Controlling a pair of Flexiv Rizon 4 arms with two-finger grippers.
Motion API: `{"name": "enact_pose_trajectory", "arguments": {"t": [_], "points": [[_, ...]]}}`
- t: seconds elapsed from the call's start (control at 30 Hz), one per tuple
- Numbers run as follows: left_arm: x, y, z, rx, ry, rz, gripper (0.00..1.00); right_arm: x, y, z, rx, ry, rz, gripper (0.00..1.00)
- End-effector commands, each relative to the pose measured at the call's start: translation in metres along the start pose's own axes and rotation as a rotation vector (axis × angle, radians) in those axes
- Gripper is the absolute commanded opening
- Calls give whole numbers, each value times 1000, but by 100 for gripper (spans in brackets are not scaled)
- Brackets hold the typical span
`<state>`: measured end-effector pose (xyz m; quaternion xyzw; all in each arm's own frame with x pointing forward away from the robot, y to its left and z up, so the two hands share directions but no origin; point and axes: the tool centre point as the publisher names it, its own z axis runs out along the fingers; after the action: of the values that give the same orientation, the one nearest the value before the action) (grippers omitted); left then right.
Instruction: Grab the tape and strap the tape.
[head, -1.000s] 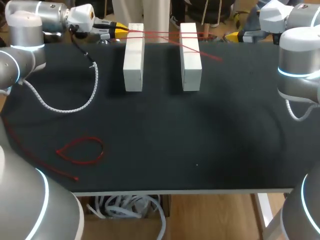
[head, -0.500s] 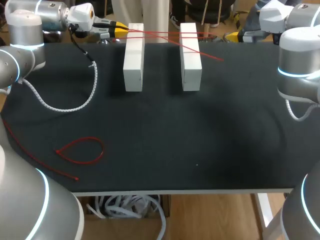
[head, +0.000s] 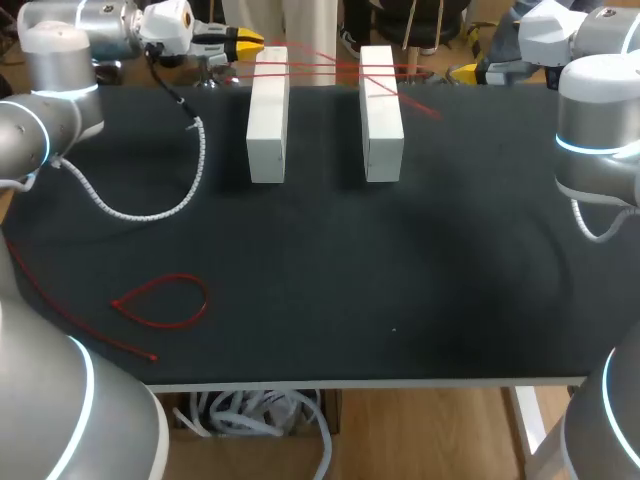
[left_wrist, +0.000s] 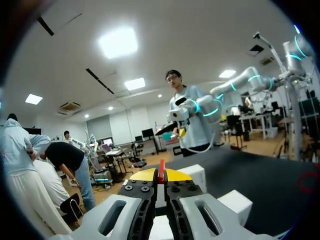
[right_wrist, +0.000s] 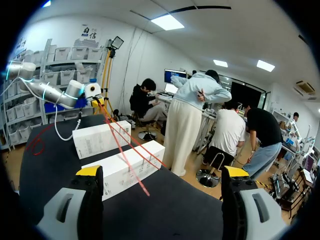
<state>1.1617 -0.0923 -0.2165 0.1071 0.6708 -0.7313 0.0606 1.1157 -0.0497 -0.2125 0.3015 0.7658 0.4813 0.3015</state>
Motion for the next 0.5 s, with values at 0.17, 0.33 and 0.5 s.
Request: {"name": "enact_pose_trajectory", "arguments": {"t": [0.17, 0.33, 0.5], "points": [[-2, -20, 22, 8, -23, 3, 0, 1, -2, 0, -11, -2, -1, 100], [-3, -31, 32, 38, -25, 25, 0, 1, -2, 0, -11, -2, -1, 100], [-1, -41, 38, 76, -54, 63, 0, 1, -2, 0, -11, -2, -1, 100]]}}
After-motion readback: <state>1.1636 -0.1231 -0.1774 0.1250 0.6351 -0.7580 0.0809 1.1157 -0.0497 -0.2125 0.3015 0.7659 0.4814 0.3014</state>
